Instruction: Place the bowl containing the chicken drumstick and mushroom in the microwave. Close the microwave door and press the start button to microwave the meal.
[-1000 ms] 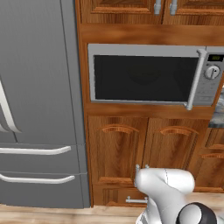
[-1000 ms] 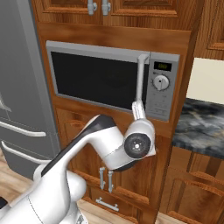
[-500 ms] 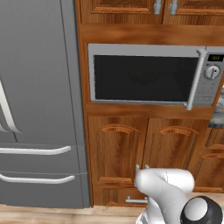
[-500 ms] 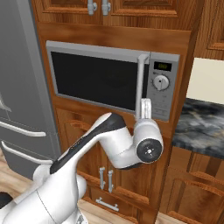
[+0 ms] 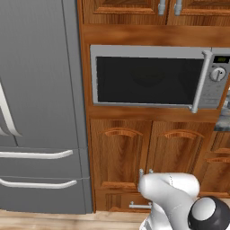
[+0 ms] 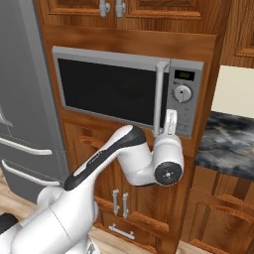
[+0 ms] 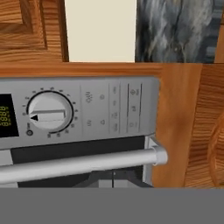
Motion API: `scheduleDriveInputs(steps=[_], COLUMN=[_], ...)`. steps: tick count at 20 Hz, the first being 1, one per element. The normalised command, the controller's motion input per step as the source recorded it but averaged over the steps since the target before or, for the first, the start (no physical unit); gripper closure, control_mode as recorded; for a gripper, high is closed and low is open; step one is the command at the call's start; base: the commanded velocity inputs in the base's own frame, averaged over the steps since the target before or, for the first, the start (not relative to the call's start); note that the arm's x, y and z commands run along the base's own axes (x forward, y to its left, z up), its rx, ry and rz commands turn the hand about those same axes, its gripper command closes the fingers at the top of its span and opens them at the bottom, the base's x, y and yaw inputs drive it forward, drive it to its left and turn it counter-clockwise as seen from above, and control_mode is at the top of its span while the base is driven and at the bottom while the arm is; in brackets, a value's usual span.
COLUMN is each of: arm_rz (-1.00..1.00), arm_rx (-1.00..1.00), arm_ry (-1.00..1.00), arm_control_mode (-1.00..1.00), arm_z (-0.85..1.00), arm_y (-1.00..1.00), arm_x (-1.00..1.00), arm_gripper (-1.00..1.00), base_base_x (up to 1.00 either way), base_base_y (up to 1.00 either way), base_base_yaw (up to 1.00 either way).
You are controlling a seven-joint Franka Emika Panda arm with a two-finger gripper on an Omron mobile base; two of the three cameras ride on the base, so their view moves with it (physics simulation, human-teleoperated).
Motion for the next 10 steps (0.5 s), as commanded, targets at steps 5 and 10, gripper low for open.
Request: scheduleDriveInputs(steps=[5,10], arm_rz=[-0.11,-0.04], arm_rx=[0.0,0.02], arm_ry=[-0.01,0.0], arm_control_mode=[-1.0,-1.0], arm_z=[-0.04,-0.1], arm_y=[-0.1,-0.06], arm_x=[0.17,0.15], arm_gripper=[1.0,1.0], base_base_x=[0.0,0.0], base_base_y=[0.0,0.0], base_base_yaw=[0.0,0.0])
